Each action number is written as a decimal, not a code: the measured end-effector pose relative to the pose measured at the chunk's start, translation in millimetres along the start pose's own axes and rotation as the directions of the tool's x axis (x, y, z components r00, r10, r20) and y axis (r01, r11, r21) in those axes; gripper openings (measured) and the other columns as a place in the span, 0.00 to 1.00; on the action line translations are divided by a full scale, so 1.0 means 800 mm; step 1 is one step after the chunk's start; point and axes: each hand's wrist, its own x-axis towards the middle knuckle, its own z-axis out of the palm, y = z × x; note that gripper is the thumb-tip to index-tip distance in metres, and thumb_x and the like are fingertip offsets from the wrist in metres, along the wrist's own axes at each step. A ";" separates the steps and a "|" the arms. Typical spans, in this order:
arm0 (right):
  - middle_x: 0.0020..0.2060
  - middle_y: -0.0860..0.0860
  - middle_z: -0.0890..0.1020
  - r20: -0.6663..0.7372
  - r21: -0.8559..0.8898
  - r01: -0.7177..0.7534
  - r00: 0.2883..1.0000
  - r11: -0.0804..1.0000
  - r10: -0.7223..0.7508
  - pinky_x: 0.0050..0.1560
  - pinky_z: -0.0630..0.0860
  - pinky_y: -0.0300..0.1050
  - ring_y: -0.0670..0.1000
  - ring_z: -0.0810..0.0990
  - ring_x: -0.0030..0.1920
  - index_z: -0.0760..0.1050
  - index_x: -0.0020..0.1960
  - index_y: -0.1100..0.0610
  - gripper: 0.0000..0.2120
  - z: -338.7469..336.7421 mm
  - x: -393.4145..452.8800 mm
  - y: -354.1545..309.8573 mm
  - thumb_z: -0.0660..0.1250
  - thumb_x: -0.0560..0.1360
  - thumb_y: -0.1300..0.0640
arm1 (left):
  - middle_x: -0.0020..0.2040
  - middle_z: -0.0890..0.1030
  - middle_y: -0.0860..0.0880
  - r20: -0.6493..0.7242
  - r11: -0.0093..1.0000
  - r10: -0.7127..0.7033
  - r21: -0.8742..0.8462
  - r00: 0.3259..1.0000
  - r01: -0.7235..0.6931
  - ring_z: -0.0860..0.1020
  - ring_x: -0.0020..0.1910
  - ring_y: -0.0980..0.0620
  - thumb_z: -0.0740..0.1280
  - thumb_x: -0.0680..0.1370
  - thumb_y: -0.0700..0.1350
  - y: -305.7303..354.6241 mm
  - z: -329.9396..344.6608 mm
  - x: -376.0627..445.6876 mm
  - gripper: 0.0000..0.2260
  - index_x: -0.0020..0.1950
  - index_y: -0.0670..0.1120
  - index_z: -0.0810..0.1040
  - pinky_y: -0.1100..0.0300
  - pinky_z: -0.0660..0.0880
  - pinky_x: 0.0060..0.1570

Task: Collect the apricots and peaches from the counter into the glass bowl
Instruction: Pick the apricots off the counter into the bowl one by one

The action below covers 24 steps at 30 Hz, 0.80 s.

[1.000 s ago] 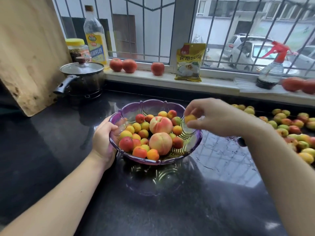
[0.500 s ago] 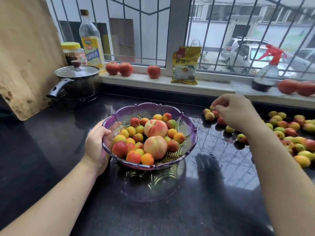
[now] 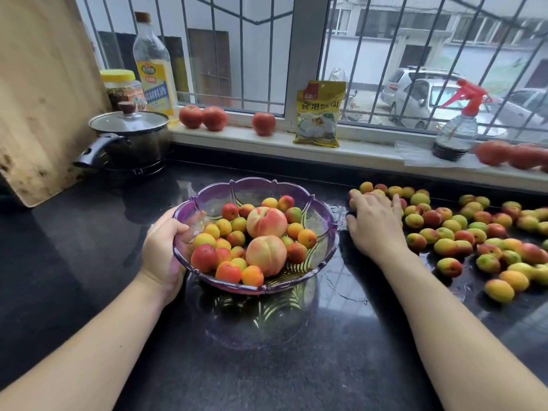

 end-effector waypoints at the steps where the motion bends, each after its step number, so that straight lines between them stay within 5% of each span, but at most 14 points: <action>1: 0.59 0.59 0.80 -0.154 0.016 0.024 0.988 1.000 -0.022 0.72 0.62 0.64 0.63 0.73 0.63 0.74 0.68 0.58 0.18 -0.003 -0.002 0.003 0.63 0.78 0.56 | 0.58 0.84 0.34 -0.002 1.000 -0.002 0.001 1.000 0.002 0.82 0.62 0.35 0.60 0.70 0.40 0.000 0.000 0.000 0.19 0.51 0.46 0.89 0.34 0.73 0.71; 3: 0.51 0.60 0.80 -0.312 -0.008 0.020 0.950 1.000 -0.022 0.61 0.71 0.60 0.64 0.75 0.53 0.79 0.59 0.60 0.15 -0.003 -0.005 0.010 0.62 0.75 0.59 | 0.57 0.85 0.35 -0.002 1.000 -0.005 0.007 1.000 0.005 0.83 0.59 0.37 0.60 0.70 0.40 0.000 0.000 0.001 0.19 0.53 0.44 0.87 0.34 0.74 0.70; 9: 0.56 0.56 0.82 0.145 -0.102 0.018 0.989 0.995 -0.003 0.57 0.73 0.54 0.61 0.74 0.57 0.79 0.61 0.53 0.15 -0.001 -0.020 0.000 0.60 0.82 0.48 | 0.57 0.84 0.36 0.002 1.000 -0.019 0.003 1.000 0.019 0.82 0.60 0.37 0.60 0.70 0.41 0.000 0.000 0.001 0.19 0.56 0.43 0.85 0.36 0.75 0.69; 13: 0.59 0.58 0.79 0.231 0.038 -0.066 0.971 0.997 0.055 0.58 0.75 0.51 0.60 0.77 0.59 0.76 0.66 0.56 0.17 -0.028 -0.017 -0.012 0.66 0.81 0.51 | 0.56 0.84 0.37 0.012 1.000 -0.014 0.022 1.000 0.013 0.82 0.58 0.38 0.60 0.70 0.41 0.001 0.002 0.000 0.21 0.59 0.40 0.83 0.39 0.77 0.66; 16: 0.54 0.53 0.81 0.269 0.408 -0.210 0.958 0.889 0.102 0.45 0.78 0.46 0.53 0.80 0.50 0.76 0.63 0.56 0.18 -0.094 -0.010 -0.024 0.72 0.77 0.49 | 0.54 0.84 0.38 0.013 0.999 -0.017 0.036 1.000 0.017 0.82 0.57 0.38 0.60 0.70 0.41 0.003 0.002 -0.001 0.20 0.57 0.40 0.83 0.40 0.78 0.64; 19: 0.46 0.50 0.83 0.292 0.723 -0.163 0.953 0.671 -0.082 0.41 0.77 0.42 0.49 0.82 0.43 0.77 0.55 0.53 0.11 -0.177 -0.026 -0.053 0.73 0.76 0.49 | 0.55 0.85 0.37 0.003 0.999 -0.018 0.051 1.000 0.017 0.82 0.57 0.39 0.60 0.70 0.42 0.004 0.002 -0.001 0.20 0.58 0.40 0.84 0.36 0.77 0.66; 22: 0.44 0.46 0.84 0.403 0.667 -0.009 0.845 0.745 -0.350 0.47 0.81 0.43 0.45 0.84 0.44 0.80 0.50 0.48 0.09 -0.201 -0.050 -0.095 0.74 0.74 0.46 | 0.57 0.84 0.36 -0.004 0.999 -0.018 0.051 1.000 0.018 0.82 0.58 0.38 0.60 0.71 0.41 0.006 0.004 -0.003 0.21 0.60 0.37 0.82 0.35 0.75 0.68; 24: 0.43 0.44 0.83 0.444 0.529 0.112 0.809 0.841 -0.386 0.47 0.81 0.44 0.44 0.82 0.44 0.80 0.47 0.46 0.09 -0.187 -0.058 -0.116 0.74 0.74 0.43 | 0.58 0.83 0.35 -0.003 0.999 -0.027 0.031 1.000 0.027 0.82 0.59 0.37 0.59 0.74 0.38 0.006 0.005 -0.005 0.19 0.61 0.36 0.81 0.34 0.74 0.71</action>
